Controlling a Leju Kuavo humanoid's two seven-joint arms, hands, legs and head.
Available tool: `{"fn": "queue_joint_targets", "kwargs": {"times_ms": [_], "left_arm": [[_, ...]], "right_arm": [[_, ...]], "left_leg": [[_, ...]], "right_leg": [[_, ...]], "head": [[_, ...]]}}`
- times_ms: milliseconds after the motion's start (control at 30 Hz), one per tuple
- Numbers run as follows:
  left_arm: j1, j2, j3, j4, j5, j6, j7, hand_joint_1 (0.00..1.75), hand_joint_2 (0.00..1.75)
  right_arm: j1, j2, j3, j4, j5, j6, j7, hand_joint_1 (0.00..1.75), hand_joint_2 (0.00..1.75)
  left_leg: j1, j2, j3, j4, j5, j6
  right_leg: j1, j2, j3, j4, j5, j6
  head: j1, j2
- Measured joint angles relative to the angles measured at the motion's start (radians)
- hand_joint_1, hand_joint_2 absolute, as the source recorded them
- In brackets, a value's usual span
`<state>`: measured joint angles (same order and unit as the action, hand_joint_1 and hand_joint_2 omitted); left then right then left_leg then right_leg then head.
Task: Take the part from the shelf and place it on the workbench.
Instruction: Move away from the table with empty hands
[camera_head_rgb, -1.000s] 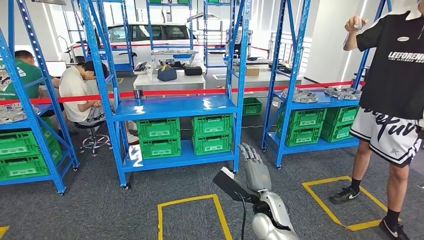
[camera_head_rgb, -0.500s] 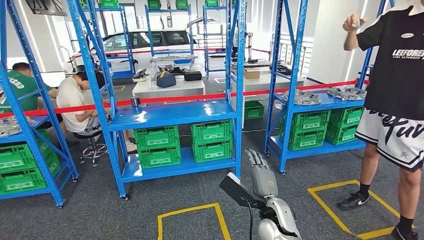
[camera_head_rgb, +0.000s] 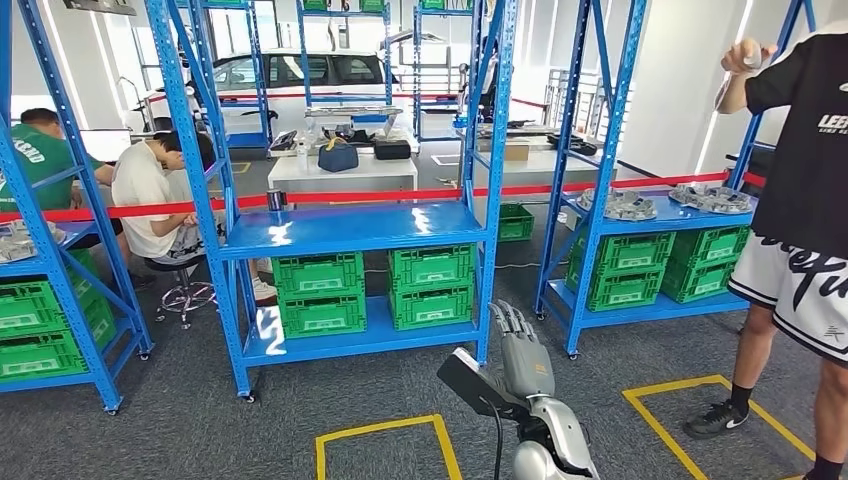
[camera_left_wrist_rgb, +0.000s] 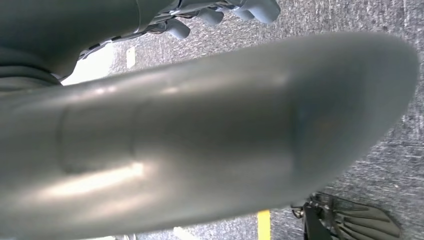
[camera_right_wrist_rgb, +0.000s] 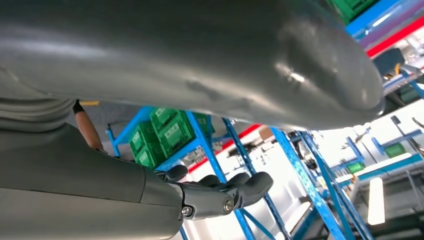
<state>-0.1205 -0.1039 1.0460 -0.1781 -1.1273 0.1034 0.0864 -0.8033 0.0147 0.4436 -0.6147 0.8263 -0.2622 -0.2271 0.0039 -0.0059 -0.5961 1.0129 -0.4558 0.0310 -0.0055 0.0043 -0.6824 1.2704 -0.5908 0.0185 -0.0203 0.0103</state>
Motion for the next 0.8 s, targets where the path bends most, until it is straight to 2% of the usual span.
{"fn": "queue_joint_targets", "kwargs": {"times_ms": [33, 67, 100, 133, 167, 200, 233, 267, 333, 367, 400, 467, 533, 567, 600, 633, 700, 733, 767, 800], "left_arm": [[0.001, 0.000, 0.000, 0.000, 0.000, 0.000, 0.000, 0.00, 0.00], [0.002, 0.001, 0.000, 0.000, 0.000, 0.000, 0.000, 0.00, 0.00], [0.004, 0.001, 0.000, 0.000, 0.000, 0.000, 0.000, 0.00, 0.00], [0.004, 0.001, 0.000, 0.000, 0.000, 0.000, 0.000, 0.00, 0.00], [0.005, 0.001, 0.000, 0.000, 0.001, 0.000, 0.000, 0.00, 0.00], [0.004, 0.001, 0.000, 0.000, 0.001, 0.000, 0.000, 0.00, 0.00], [0.003, 0.001, 0.000, 0.000, 0.001, 0.000, 0.000, 0.00, 0.00], [0.002, 0.001, 0.000, -0.001, 0.002, 0.000, 0.000, 0.00, 0.00], [0.000, 0.003, 0.000, -0.002, 0.001, 0.000, -0.001, 0.00, 0.00], [0.000, 0.004, 0.000, -0.002, 0.000, 0.000, -0.001, 0.00, 0.00], [-0.002, 0.004, 0.000, -0.002, 0.000, 0.000, -0.002, 0.00, 0.00], [-0.003, 0.004, 0.000, -0.002, 0.000, -0.001, -0.003, 0.00, 0.00], [0.000, 0.005, 0.000, -0.002, 0.000, -0.002, -0.003, 0.00, 0.00], [0.003, 0.006, 0.000, -0.002, 0.002, -0.002, -0.004, 0.00, 0.00], [0.007, 0.008, 0.000, -0.002, 0.003, -0.002, -0.005, 0.00, 0.00], [0.010, 0.009, 0.000, -0.002, 0.005, -0.002, -0.007, 0.00, 0.00], [0.017, 0.011, 0.001, -0.001, 0.008, -0.001, -0.009, 0.00, 0.00], [0.020, 0.011, 0.001, -0.001, 0.010, -0.001, -0.010, 0.00, 0.00], [0.022, 0.011, 0.001, -0.001, 0.012, 0.000, -0.011, 0.00, 0.00], [0.022, 0.011, 0.001, 0.000, 0.015, 0.001, -0.011, 0.00, 0.00]], "right_arm": [[0.005, 0.000, -0.001, 0.000, 0.000, 0.000, 0.000, 0.00, 0.00], [0.009, 0.000, -0.003, 0.000, 0.000, 0.000, 0.000, 0.00, 0.00], [0.011, 0.000, -0.004, 0.001, 0.000, 0.000, 0.000, 0.00, 0.00], [0.011, 0.000, -0.005, 0.001, 0.000, 0.000, 0.000, 0.00, 0.00], [0.012, 0.000, -0.006, 0.002, 0.000, 0.000, -0.001, 0.00, 0.00], [0.011, 0.000, -0.007, 0.004, 0.001, -0.001, -0.003, 0.00, 0.00], [0.012, 0.000, -0.008, 0.007, 0.001, -0.002, -0.006, 0.00, 0.00], [0.011, 0.000, -0.009, 0.009, 0.002, -0.004, -0.009, 0.00, 0.00], [0.004, 0.001, -0.015, 0.011, 0.003, -0.009, -0.012, 0.00, 0.00], [-0.001, 0.002, -0.018, 0.011, 0.003, -0.011, -0.013, 0.00, 0.00], [-0.005, 0.002, -0.021, 0.011, 0.004, -0.013, -0.014, 0.00, 0.00], [-0.008, 0.004, -0.023, 0.012, 0.004, -0.013, -0.016, 0.00, 0.00], [-0.004, 0.005, -0.024, 0.015, 0.005, -0.012, -0.023, 0.00, 0.00], [-0.003, 0.006, -0.024, 0.017, 0.005, -0.012, -0.027, 0.00, 0.00], [-0.002, 0.006, -0.024, 0.020, 0.004, -0.011, -0.032, 0.00, 0.00], [-0.003, 0.007, -0.024, 0.022, 0.004, -0.009, -0.036, 0.00, 0.00], [-0.007, 0.010, -0.024, 0.027, 0.003, -0.002, -0.041, 0.00, 0.00], [-0.009, 0.013, -0.024, 0.030, 0.003, 0.003, -0.043, 0.00, 0.00], [-0.012, 0.015, -0.024, 0.033, 0.002, 0.005, -0.045, 0.00, 0.00], [-0.014, 0.016, -0.024, 0.035, 0.002, 0.007, -0.046, 0.00, 0.00]], "left_leg": [[0.000, -0.001, 0.009, 0.000, -0.009, 0.000], [0.000, -0.003, 0.020, 0.000, -0.019, -0.002], [0.000, -0.004, 0.033, 0.001, -0.030, -0.004], [-0.001, -0.005, 0.046, 0.002, -0.042, -0.006], [-0.001, -0.005, 0.055, 0.003, -0.052, -0.009], [-0.002, -0.006, 0.065, 0.004, -0.064, -0.014], [-0.003, -0.007, 0.071, 0.004, -0.076, -0.019], [-0.003, -0.008, 0.080, 0.007, -0.084, -0.025], [-0.004, -0.008, 0.094, 0.017, -0.089, -0.038], [-0.004, -0.007, 0.091, 0.038, -0.084, -0.043], [-0.004, -0.005, 0.071, 0.075, -0.081, -0.048], [-0.001, -0.001, -0.007, 0.194, -0.101, -0.057], [0.000, 0.000, -0.090, 0.285, -0.160, -0.061], [0.000, 0.000, -0.114, 0.292, -0.180, -0.061], [0.000, 0.000, -0.125, 0.269, -0.179, -0.059], [0.000, 0.001, -0.123, 0.220, -0.152, -0.057], [-0.002, 0.003, -0.107, 0.094, -0.029, -0.051], [-0.004, 0.004, -0.099, 0.051, 0.020, -0.046], [-0.006, 0.005, -0.093, 0.025, 0.054, -0.040], [-0.008, 0.005, -0.089, 0.017, 0.059, -0.033]], "right_leg": [[0.000, 0.000, -0.032, 0.024, -0.024, 0.002], [0.000, 0.000, -0.048, 0.017, -0.033, 0.003], [0.000, 0.000, -0.048, -0.021, -0.017, 0.002], [0.000, 0.000, -0.038, -0.081, 0.025, -0.001], [0.000, -0.001, -0.024, -0.146, 0.083, -0.005], [0.003, -0.002, -0.011, -0.197, 0.129, -0.010], [0.006, -0.002, 0.000, -0.227, 0.161, -0.014], [0.007, -0.001, 0.008, -0.239, 0.172, -0.018], [0.007, 0.001, 0.027, -0.241, 0.164, -0.030], [0.004, 0.002, 0.039, -0.244, 0.159, -0.037], [0.002, 0.002, 0.052, -0.245, 0.153, -0.043], [0.000, 0.002, 0.076, -0.247, 0.135, -0.050], [0.000, 0.003, 0.099, -0.248, 0.113, -0.052], [0.000, 0.004, 0.113, -0.248, 0.101, -0.052], [-0.001, 0.004, 0.129, -0.248, 0.088, -0.051], [-0.001, 0.005, 0.147, -0.248, 0.074, -0.050], [0.000, 0.005, 0.176, -0.248, 0.046, -0.043], [0.000, 0.006, 0.186, -0.251, 0.034, -0.037], [0.001, 0.007, 0.195, -0.254, 0.027, -0.031], [0.002, 0.008, 0.201, -0.255, 0.026, -0.024]], "head": [[0.000, 0.000], [0.000, 0.000], [0.000, 0.000], [0.000, 0.000], [0.000, 0.000], [0.000, 0.000], [-0.001, 0.000], [-0.002, 0.000], [-0.003, 0.000], [-0.004, 0.000], [-0.004, 0.000], [-0.005, 0.000], [-0.005, 0.000], [-0.005, 0.000], [-0.005, 0.000], [-0.005, 0.000], [-0.006, 0.000], [-0.006, 0.000], [-0.006, 0.000], [-0.006, 0.000]]}}
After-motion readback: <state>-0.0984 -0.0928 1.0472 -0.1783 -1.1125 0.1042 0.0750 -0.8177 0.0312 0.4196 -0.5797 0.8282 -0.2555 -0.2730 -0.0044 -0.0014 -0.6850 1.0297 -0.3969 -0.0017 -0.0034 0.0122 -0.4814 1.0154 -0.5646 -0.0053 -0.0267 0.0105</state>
